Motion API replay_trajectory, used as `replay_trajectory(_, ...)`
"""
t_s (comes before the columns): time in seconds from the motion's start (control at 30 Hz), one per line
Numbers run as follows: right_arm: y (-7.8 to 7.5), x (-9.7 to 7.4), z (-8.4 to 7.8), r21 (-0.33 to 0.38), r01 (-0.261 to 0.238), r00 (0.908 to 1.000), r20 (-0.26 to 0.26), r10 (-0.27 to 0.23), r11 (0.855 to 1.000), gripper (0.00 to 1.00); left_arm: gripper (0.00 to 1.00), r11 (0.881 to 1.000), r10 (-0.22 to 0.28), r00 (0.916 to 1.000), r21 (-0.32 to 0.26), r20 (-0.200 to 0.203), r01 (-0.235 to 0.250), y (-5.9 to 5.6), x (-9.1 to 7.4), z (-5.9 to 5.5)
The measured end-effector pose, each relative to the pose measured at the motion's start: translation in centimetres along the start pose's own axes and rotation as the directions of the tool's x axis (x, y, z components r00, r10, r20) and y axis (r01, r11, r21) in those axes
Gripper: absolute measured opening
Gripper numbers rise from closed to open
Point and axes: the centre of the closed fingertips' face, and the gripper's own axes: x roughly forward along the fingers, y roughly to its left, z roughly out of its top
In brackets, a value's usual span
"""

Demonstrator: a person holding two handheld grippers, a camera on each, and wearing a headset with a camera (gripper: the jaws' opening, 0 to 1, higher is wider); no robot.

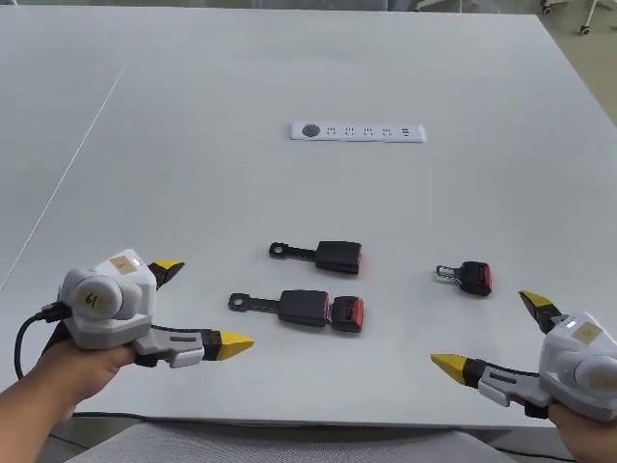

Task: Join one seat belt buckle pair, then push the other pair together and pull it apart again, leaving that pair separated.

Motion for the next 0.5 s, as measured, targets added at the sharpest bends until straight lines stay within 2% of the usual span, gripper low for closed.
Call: replay_trajectory(0.5, -0.08, 0.20, -0.09, 0.004, -0.003, 0.9999, -0.010, 0.003, 1.000, 1.00, 1.00, 1.000, -0.004, 0.9999, -0.014, -0.010, 0.004, -0.16, 0.14, -0.58)
